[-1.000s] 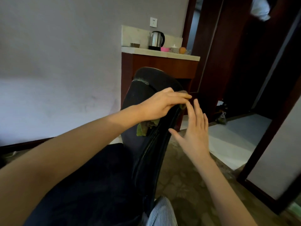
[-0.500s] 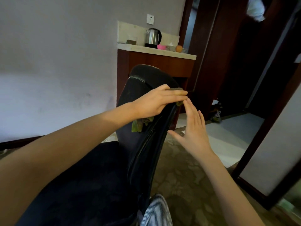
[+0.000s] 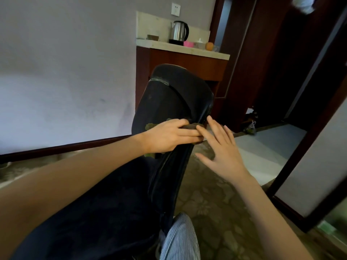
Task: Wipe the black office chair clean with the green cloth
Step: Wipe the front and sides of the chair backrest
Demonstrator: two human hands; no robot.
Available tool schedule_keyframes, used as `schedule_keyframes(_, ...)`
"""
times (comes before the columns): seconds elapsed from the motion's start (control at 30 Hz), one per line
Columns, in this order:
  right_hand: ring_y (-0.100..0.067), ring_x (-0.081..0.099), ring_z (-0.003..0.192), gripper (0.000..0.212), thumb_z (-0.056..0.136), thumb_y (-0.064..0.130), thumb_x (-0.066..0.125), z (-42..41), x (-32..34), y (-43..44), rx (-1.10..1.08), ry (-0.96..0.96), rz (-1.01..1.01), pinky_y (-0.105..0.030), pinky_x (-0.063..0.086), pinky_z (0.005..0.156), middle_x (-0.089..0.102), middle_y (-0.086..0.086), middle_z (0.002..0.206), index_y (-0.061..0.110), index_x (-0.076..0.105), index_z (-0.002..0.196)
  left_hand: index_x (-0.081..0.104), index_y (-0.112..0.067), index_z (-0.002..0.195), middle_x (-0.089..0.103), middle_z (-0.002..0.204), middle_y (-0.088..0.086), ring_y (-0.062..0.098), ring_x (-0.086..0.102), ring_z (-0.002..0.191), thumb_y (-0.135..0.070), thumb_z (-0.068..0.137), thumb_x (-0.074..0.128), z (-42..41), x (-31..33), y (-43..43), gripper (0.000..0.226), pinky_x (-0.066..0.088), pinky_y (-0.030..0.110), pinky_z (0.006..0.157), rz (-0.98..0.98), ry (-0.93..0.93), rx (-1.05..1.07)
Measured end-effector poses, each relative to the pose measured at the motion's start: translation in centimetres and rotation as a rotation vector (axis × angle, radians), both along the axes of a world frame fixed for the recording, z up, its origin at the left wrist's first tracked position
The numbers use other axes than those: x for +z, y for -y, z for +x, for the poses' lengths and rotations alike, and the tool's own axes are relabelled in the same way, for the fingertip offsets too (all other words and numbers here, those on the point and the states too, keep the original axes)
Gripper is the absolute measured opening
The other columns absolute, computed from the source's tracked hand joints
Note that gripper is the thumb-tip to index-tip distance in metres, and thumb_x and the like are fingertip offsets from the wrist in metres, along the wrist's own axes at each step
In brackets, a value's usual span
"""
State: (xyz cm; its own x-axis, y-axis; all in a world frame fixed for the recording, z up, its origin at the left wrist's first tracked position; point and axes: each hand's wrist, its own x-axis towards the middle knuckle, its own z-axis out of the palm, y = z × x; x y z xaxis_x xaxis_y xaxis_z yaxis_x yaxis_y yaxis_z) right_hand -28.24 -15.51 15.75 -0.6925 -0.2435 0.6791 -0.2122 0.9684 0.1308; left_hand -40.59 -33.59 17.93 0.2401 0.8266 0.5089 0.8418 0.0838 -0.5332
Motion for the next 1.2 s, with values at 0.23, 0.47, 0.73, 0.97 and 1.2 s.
schedule_keyframes(0.23,-0.011,0.004,0.143,0.068,0.088,0.022,0.038,0.6,1.2,-1.7,0.025,0.052,-0.006,-0.031,0.0,0.116,0.009,0.002,0.156,0.025,0.01,0.15,0.059,-0.014,0.123,0.054,0.134,0.0,0.022,0.043,0.092,-0.004,0.086,0.039,-0.3,3.2,-0.8,0.044,0.045,0.032,0.068,0.082,-0.049,0.043)
schedule_keyframes(0.47,-0.019,0.019,0.141,0.058,0.085,0.017,0.036,0.6,0.7,-2.3,0.049,0.019,0.105,-0.037,0.009,0.115,0.022,-0.003,0.153,0.022,0.029,0.143,0.052,-0.015,0.129,0.047,0.139,-0.001,0.02,0.044,0.086,-0.001,0.085,0.042,0.5,-0.4,-0.7,0.047,0.05,0.035,0.071,0.093,0.056,0.062)
schedule_keyframes(0.73,-0.02,0.026,0.138,0.06,0.082,0.014,0.04,0.7,-1.1,-1.0,0.114,-0.01,0.154,-0.036,0.011,0.115,0.03,-0.003,0.15,0.02,0.032,0.141,0.046,-0.016,0.131,0.054,0.134,-0.005,0.018,0.038,0.083,0.0,0.08,0.035,1.4,-6.9,1.3,0.054,0.044,0.028,0.06,-0.028,-0.006,0.143)
schedule_keyframes(0.97,-0.016,-0.013,0.144,0.103,0.069,0.006,0.066,-0.6,-0.4,-2.8,0.024,-0.013,0.581,-0.041,-0.007,0.116,0.013,-0.002,0.154,0.029,0.008,0.151,0.032,-0.015,0.138,0.053,0.134,-0.006,0.021,0.042,0.098,-0.005,0.085,0.037,0.6,-5.1,1.8,0.055,0.031,0.029,0.076,-0.08,-0.168,0.155)
schedule_keyframes(1.2,-0.017,-0.012,0.145,0.098,0.073,0.006,0.051,-1.8,-0.8,-4.0,0.095,-0.086,0.673,-0.041,-0.008,0.117,-0.018,0.0,0.156,0.026,-0.006,0.15,0.044,-0.012,0.13,0.053,0.135,-0.002,0.02,0.041,0.09,-0.004,0.085,0.032,2.3,-9.0,1.1,0.048,0.031,0.026,0.069,-0.004,-0.076,0.2)
